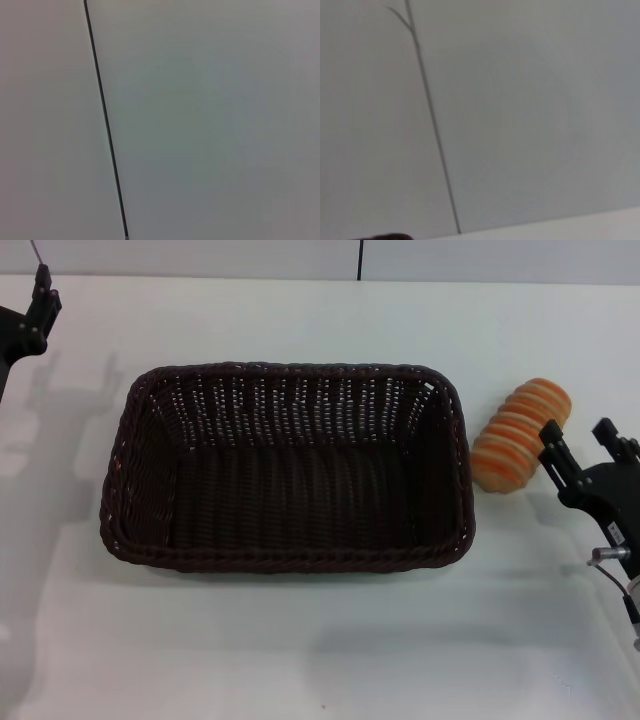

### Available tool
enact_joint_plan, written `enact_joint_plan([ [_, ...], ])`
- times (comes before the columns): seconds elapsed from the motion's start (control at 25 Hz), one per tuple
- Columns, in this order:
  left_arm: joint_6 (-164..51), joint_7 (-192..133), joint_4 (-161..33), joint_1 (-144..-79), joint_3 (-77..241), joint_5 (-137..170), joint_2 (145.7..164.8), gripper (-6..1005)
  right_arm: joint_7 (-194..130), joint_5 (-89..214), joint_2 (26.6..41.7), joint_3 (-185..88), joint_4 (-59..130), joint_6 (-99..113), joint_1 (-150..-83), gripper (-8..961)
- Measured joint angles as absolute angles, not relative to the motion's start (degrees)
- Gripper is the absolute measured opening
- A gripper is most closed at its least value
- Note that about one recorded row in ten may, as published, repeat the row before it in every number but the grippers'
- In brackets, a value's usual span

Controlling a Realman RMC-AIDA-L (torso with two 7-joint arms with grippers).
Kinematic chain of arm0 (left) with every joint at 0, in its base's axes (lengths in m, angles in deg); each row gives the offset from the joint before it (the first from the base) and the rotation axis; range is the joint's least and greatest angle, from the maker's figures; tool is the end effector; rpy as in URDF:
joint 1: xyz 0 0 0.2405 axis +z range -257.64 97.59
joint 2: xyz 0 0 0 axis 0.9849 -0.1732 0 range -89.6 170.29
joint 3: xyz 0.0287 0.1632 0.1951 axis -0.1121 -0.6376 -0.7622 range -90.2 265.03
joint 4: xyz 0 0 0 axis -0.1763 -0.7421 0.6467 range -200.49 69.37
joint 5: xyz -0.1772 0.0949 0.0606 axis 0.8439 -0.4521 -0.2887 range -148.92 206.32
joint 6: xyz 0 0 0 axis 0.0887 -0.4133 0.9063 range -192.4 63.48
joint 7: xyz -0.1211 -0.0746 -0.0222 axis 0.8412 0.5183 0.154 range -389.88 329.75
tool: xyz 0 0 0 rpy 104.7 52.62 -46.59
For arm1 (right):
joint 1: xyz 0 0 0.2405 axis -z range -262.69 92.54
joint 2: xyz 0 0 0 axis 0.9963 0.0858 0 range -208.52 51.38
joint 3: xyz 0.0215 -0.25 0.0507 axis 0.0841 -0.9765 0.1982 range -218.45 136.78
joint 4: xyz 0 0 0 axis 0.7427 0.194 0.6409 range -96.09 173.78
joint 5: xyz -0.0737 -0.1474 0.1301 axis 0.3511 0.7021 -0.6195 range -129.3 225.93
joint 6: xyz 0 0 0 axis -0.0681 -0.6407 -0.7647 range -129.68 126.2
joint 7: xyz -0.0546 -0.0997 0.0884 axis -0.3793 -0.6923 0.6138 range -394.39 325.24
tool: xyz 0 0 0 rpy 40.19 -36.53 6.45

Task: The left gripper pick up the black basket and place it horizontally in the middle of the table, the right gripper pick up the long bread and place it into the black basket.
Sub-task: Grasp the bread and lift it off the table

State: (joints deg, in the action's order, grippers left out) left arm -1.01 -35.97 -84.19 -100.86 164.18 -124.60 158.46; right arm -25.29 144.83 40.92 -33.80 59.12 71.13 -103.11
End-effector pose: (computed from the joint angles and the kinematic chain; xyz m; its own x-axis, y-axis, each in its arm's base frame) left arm -0.3272 0.3435 0.0247 0.8352 -0.1498 0.5292 0.5358 0.0046 -0.8443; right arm 0.3179 0.2593 -0.0731 0.5482 -0.0845 -0.8320 -0.8242 -0.2237 -0.5203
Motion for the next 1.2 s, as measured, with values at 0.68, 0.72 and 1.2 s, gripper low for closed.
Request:
enact_joint_plan([
  [0.68, -1.88, -35.71, -84.19, -100.86, 162.89, -124.59, 158.46, 787, -24.04, 146.84, 40.79, -33.63, 58.75, 62.81, -107.53, 843],
  [0.72, -1.89, -35.76, -84.19, -100.90, 162.85, -124.58, 158.46, 787, -23.95, 146.70, 40.78, -33.50, 58.56, 61.48, -107.97, 842],
  [1.2, -2.50, -35.87, -84.19, -101.04, 162.65, -124.58, 158.46, 787, -23.68, 146.53, 40.71, -33.17, 58.47, 56.07, -110.28, 828],
])
